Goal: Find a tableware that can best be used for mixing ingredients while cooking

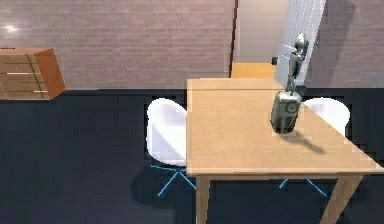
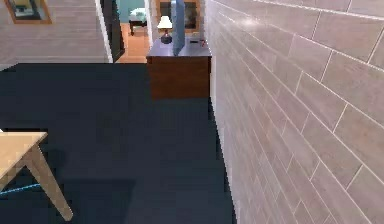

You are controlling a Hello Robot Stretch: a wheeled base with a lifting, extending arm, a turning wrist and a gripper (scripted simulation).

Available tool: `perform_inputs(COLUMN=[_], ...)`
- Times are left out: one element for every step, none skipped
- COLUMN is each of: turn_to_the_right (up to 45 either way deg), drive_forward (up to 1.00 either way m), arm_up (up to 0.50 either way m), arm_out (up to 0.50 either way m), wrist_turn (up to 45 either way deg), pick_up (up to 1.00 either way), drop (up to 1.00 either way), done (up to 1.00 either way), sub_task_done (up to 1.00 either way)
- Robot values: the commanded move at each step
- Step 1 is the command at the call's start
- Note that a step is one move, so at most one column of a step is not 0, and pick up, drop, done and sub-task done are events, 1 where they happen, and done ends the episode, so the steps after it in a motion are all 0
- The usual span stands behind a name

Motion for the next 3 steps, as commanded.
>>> perform_inputs(turn_to_the_right=[45.0, 30.0, 0.0], drive_forward=[0.00, 0.00, 1.00], arm_up=[0.00, 0.00, 0.00], arm_out=[0.00, 0.00, 0.00], wrist_turn=[0.0, 0.0, 0.0], pick_up=[0.00, 0.00, 0.00], drop=[0.00, 0.00, 0.00], done=[0.00, 0.00, 0.00], sub_task_done=[0.00, 0.00, 0.00])
